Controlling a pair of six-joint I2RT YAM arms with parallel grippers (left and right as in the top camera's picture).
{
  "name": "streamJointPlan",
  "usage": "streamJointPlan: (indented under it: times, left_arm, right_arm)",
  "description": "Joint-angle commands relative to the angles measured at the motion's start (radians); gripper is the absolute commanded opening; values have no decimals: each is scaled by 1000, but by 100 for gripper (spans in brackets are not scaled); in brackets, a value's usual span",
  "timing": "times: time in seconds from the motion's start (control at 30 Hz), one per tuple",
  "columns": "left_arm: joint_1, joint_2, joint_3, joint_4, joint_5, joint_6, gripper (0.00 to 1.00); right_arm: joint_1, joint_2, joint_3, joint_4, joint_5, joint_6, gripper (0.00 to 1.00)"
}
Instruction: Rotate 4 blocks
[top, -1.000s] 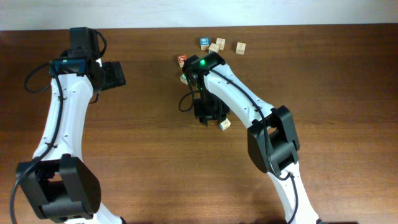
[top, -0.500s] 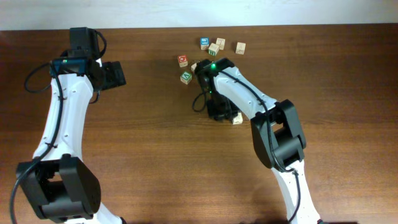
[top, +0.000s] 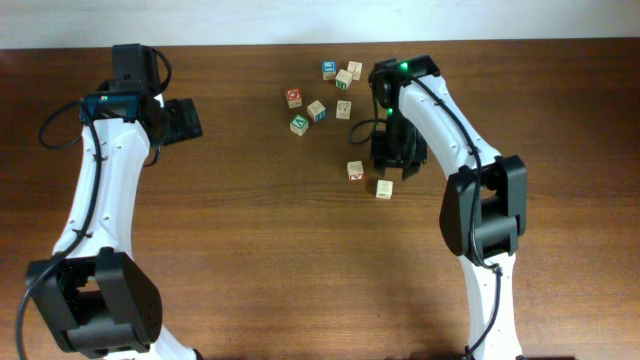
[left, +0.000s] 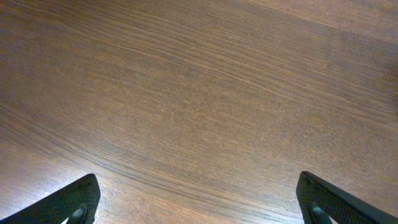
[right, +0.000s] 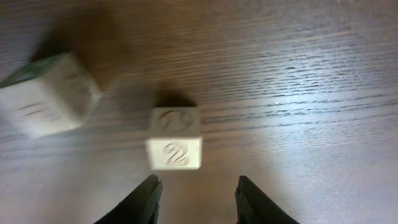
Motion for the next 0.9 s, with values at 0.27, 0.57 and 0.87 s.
streamJointPlan:
  times: [0.27, 0.57, 0.87]
  left_arm:
    - [1, 5, 16, 3, 6, -13, 99]
    - [1, 5, 16, 10, 6, -13, 99]
    - [0, 5, 17, 10, 6, -13, 99]
  right_arm:
    - [37, -17, -212, 221, -2, 83, 35]
    - [32, -17, -210, 398, 20, -109, 26]
    - [32, -17, -196, 418, -10, -176, 27]
